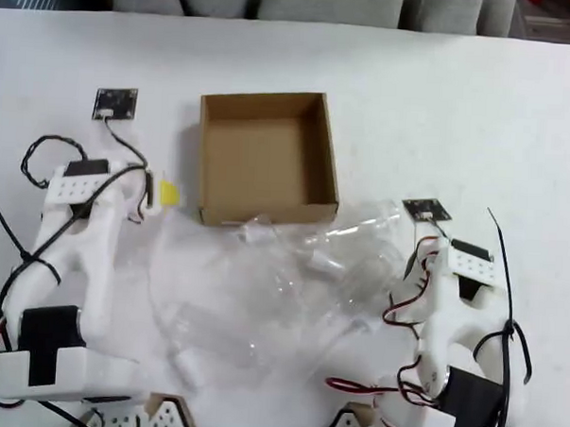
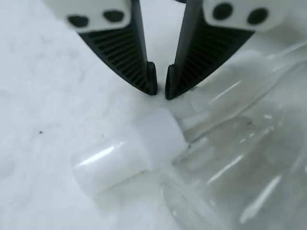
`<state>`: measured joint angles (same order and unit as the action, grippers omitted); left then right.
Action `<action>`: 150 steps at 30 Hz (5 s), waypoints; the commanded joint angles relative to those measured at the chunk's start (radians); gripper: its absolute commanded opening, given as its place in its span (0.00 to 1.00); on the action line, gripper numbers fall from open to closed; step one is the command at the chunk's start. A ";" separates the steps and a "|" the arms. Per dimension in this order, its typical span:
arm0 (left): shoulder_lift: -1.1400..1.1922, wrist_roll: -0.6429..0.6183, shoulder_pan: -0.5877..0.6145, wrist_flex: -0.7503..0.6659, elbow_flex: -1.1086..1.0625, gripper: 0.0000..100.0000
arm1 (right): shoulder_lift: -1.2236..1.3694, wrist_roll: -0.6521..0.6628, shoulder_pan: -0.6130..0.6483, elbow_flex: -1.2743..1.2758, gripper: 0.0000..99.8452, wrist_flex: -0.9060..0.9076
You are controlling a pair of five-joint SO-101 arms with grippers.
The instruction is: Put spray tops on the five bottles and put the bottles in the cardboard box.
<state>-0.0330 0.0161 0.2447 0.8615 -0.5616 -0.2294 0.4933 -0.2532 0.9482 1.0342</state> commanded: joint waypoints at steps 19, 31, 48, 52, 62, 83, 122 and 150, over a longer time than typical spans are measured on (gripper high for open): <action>-0.004 0.437 -0.028 0.015 0.075 0.31 | -0.007 0.005 0.007 0.002 0.02 -0.030; 0.165 0.439 -0.024 0.163 0.293 0.31 | -0.007 0.005 0.007 0.002 0.02 -0.028; 0.355 0.437 -0.025 0.117 0.365 0.31 | -0.007 0.005 0.007 0.002 0.02 -0.028; 0.355 0.439 -0.028 0.117 0.359 0.24 | -0.007 0.005 0.007 0.002 0.02 -0.028; 0.349 0.307 -0.039 0.183 0.370 0.03 | -0.007 0.005 0.007 0.002 0.02 -0.028; -0.328 -0.146 -0.035 0.041 0.000 0.03 | -0.007 0.005 0.012 0.002 0.02 -0.031; 0.116 -0.457 0.381 -0.153 0.219 0.03 | -0.478 -0.301 1.517 -0.278 0.02 0.338; 0.122 -0.465 0.404 -0.158 0.244 0.03 | -0.464 -0.545 1.650 0.187 0.14 -0.338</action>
<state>0.0990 -0.4350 0.6375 0.6943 -0.3790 -0.6882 -0.0422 1.3640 1.1416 0.7304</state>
